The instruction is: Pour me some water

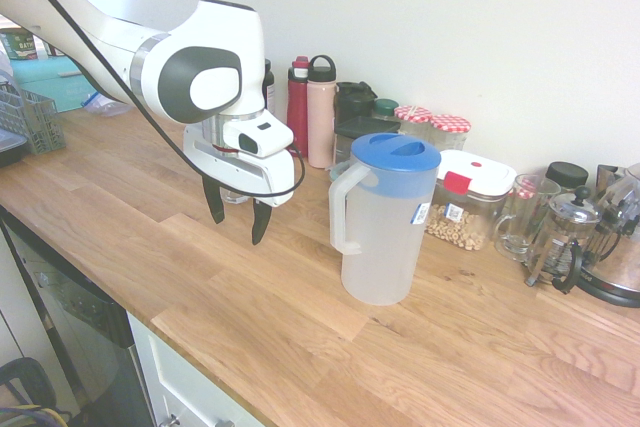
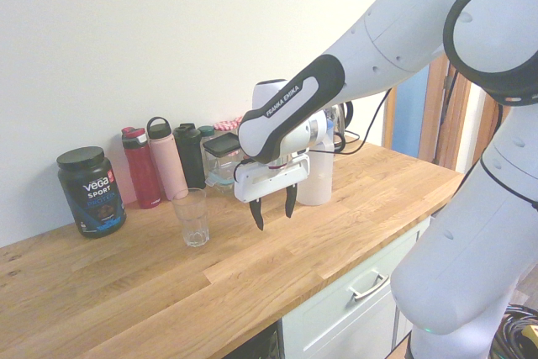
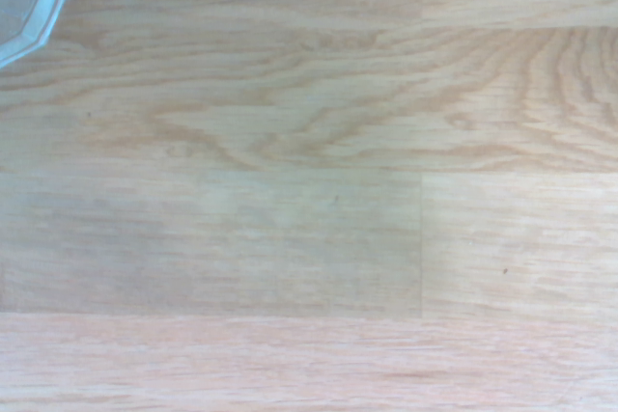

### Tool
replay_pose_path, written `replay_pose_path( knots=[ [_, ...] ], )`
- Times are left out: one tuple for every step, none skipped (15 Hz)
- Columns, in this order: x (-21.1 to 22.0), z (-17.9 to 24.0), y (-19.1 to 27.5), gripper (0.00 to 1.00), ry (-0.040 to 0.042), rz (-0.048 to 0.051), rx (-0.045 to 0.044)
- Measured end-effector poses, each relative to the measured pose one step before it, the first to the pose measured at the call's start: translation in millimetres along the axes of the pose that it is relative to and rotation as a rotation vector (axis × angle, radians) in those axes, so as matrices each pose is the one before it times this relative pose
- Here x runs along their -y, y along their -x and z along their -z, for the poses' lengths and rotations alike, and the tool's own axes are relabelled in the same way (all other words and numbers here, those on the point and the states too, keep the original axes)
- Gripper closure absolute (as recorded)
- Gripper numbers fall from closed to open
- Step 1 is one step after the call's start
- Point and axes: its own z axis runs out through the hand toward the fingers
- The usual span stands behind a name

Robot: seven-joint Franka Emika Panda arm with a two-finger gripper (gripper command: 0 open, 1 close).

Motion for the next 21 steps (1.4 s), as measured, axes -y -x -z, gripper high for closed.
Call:
replay_pose_path(
  knots=[
    [-0.14, -0.77, -0.12, 0.0, 0.00308, 0.0016, 0.0001],
    [-0.1, -1.63, -0.46, 0.0, 0.00446, 0.002, 0.00021],
    [0.87, 2.16, -1.04, 0.0, -0.00316, -0.00253, -0.00513],
    [2.52, 6.7, -2.21, 0.0, -0.00633, -0.00505, -0.0135],
    [2.53, 11.37, -2.34, 0.0, -0.00517, -0.0054, -0.01449],
    [2.06, 18.17, -3.23, 0.0, 0.0027, -0.00784, -0.01767],
    [-0.67, 21.14, -2.31, 0.0, 0.00664, -0.00936, -0.01344],
    [-3.87, 24.67, -2.64, 0.0, 0.0036, -0.00956, -0.00904],
    [-7.22, 27.64, -5.8, 0.0, -0.00202, -0.01757, -0.01519],
    [-8.82, 25.1, -7.6, 0.0, -0.00547, -0.02505, -0.01604],
    [-9.33, 21.37, -8.76, 0.0, -0.00766, -0.02795, -0.01276],
    [-9.37, 17.62, -9.44, 0.0, -0.0075, -0.02978, -0.00836],
    [-9.79, 13.44, -9.86, 0.0, -0.00532, -0.03079, -0.00411],
    [-11.06, 10.29, -11.28, 0.0, -0.00358, -0.03247, -0.00725],
    [-11.38, 6.31, -11.8, 0.0, -0.00175, -0.03093, -0.00738],
    [-11.17, 3.7, -12.68, 0.0, -0.00384, -0.03043, -0.00399],
    [-8.85, 0.74, -10.2, 0.0, 0.00012, -0.02412, -0.00108],
    [-8.08, -1.93, -9.54, 0.0, 0.00181, -0.02054, 0.00424],
    [-6.43, -3.19, -8.72, 0.0, 0.0029, -0.01931, 0.0061],
    [-4.83, -5.09, -8.79, 0.0, 0.00305, -0.01458, 0.00778],
    [-1.83, -7.21, -7.37, 0.0, 0.00412, -0.00732, 0.00807]
  ],
)
